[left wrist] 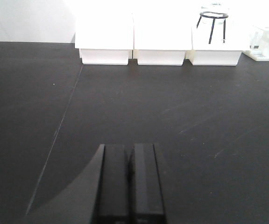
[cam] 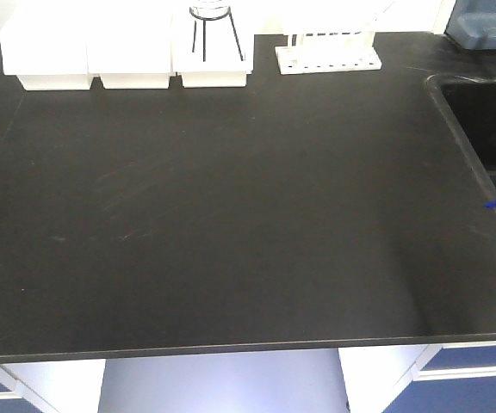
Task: Wipe right workspace with blue cloth
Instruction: 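Hold the cloth raised in the right gripper, then drive the base away from the bench, carrying the cloth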
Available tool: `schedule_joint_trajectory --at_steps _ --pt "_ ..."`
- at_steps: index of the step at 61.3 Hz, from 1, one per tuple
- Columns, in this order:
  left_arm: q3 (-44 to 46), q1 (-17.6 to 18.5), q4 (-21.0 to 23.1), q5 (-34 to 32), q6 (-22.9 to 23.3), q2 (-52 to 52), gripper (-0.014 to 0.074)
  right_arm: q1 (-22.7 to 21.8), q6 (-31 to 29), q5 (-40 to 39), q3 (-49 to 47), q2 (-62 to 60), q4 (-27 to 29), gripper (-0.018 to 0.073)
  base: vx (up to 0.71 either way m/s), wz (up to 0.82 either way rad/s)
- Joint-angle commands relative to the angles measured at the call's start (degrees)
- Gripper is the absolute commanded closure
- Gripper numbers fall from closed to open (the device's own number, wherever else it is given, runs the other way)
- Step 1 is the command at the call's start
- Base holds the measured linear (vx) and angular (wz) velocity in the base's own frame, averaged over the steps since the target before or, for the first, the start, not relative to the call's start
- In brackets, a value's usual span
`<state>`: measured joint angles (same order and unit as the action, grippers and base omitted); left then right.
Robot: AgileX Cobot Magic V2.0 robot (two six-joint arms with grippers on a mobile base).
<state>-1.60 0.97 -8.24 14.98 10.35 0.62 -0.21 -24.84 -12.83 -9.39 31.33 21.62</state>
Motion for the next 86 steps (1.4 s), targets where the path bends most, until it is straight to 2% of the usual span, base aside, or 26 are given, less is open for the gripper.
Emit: schedule_joint_trajectory --at_steps 1,60,86 --pt "-1.7 0.3 -0.1 -4.5 0.5 0.9 0.0602 -0.2 -0.4 -5.0 -1.7 0.4 -0.4 0.0561 0.00 0.00" --pt "-1.7 0.3 -0.1 -4.5 0.5 0.9 0.0602 -0.2 -0.4 -4.9 -1.7 0.4 -0.4 0.0561 -0.08 0.00" --pt "-1.7 0.3 -0.1 -4.5 0.5 0.9 0.0602 -0.2 -0.4 -4.7 -1.7 0.4 -0.4 0.0561 -0.24 -0.40"
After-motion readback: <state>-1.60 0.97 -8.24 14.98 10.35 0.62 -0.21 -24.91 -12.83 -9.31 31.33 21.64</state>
